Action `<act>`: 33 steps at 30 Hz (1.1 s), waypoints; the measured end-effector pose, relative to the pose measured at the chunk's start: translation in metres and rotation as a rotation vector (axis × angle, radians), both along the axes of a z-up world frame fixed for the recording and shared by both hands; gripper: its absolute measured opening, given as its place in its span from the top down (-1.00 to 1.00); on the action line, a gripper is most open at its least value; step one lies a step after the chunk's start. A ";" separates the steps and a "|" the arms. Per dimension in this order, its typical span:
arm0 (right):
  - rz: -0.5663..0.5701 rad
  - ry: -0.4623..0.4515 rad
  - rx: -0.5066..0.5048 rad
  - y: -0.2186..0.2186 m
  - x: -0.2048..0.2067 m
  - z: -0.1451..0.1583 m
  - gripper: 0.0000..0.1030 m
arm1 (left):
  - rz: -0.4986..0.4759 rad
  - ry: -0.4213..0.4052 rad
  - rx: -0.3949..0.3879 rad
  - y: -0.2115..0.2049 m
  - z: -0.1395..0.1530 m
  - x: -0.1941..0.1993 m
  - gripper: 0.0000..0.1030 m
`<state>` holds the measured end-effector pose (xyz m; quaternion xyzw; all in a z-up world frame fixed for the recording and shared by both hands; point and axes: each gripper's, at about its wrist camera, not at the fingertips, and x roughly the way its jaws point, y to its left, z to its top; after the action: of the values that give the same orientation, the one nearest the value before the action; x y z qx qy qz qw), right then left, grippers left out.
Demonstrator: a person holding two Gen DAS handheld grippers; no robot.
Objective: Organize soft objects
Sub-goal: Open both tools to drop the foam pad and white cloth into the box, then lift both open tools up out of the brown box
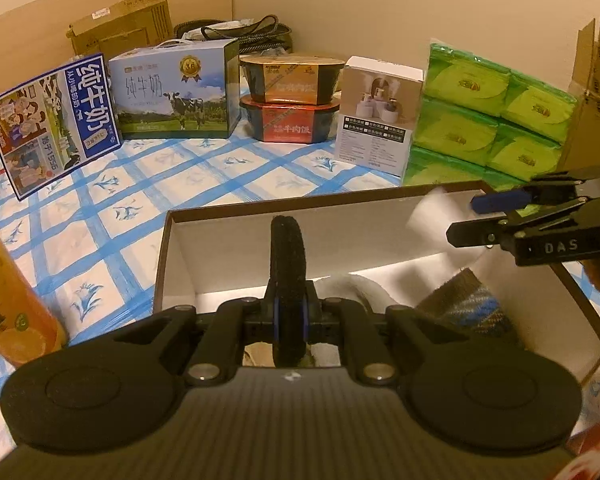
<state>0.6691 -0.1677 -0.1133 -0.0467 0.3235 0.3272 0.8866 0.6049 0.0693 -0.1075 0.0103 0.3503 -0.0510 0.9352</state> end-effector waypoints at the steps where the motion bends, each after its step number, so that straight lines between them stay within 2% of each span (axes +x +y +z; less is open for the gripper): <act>1: -0.008 -0.006 0.006 -0.001 0.000 0.001 -0.20 | -0.003 0.003 -0.006 0.001 -0.001 0.003 0.81; 7: 0.002 0.028 0.012 -0.009 -0.001 -0.002 -0.20 | 0.006 0.012 -0.013 0.002 -0.007 0.014 0.77; 9: 0.014 0.031 0.001 -0.011 -0.007 -0.003 -0.20 | 0.008 0.002 -0.012 0.003 -0.005 0.015 0.70; 11: 0.022 0.045 -0.009 -0.014 -0.011 -0.005 -0.20 | 0.029 -0.001 -0.004 0.003 -0.002 0.015 0.27; 12: 0.026 0.050 -0.011 -0.015 -0.013 -0.005 -0.21 | 0.036 0.001 -0.006 0.005 0.000 0.014 0.22; 20: 0.031 0.066 0.017 -0.037 -0.047 0.003 -0.21 | 0.037 0.019 -0.068 0.010 0.019 -0.019 0.20; 26: -0.013 0.075 0.081 -0.068 -0.084 0.021 -0.21 | 0.032 0.021 -0.120 0.008 0.041 -0.065 0.20; 33: -0.098 0.080 0.178 -0.105 -0.136 0.053 -0.21 | 0.003 -0.012 -0.136 -0.007 0.072 -0.132 0.21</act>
<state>0.5332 -0.2723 -0.0602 0.0610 0.3304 0.3126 0.8885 0.4733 0.0621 -0.0360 -0.0537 0.3404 -0.0732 0.9359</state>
